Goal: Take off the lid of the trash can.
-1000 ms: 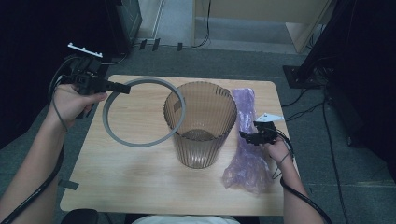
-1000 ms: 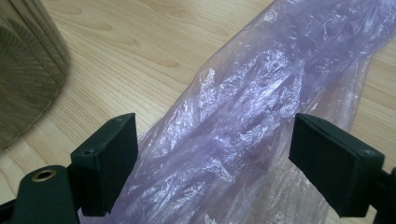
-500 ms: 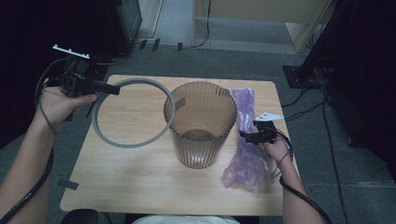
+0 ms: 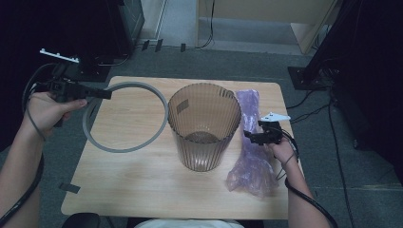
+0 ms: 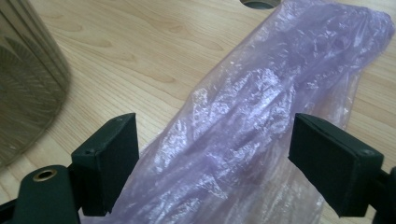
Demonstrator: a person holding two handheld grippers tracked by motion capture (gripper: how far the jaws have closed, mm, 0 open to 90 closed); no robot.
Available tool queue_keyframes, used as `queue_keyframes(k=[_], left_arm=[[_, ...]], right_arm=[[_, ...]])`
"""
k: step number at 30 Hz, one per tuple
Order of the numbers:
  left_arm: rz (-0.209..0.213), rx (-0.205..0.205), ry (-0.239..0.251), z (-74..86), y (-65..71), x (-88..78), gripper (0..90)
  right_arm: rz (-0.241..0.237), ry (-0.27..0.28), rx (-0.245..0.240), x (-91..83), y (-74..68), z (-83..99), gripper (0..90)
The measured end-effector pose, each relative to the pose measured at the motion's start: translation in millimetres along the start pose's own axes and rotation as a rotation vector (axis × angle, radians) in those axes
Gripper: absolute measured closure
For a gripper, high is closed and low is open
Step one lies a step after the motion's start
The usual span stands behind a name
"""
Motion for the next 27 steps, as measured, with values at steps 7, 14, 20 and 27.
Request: queue_keyframes(k=[7,14,20,27], left_arm=[[-0.017,-0.015,0.012,9.7,-10.9,-6.9,83.2],[-0.036,-0.034,0.018,22.8,-25.6,-6.5,83.2],[-0.052,-0.035,0.017,34.3,-32.9,0.5,83.2],[-0.054,-0.047,0.002,46.6,-41.9,17.7,83.2]], right_arm=[[-0.002,0.000,-0.005,1.3,3.6,-0.9,16.1],[-0.001,-0.009,-0.032,3.0,7.3,1.6,16.1],[0.007,-0.018,-0.029,2.7,9.7,5.7,16.2],[0.002,-0.023,-0.043,3.5,8.1,6.3,16.2]])
Point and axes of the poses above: each handheld gripper's, and its own axes: x roughly forward along the jaws, z roughly out of its underside, y roughly to its right, the point moved 10 cm from there along x, roughly forward along the jaws, and after that the axes turned 8 degrees about y, right-handed, at the moved point
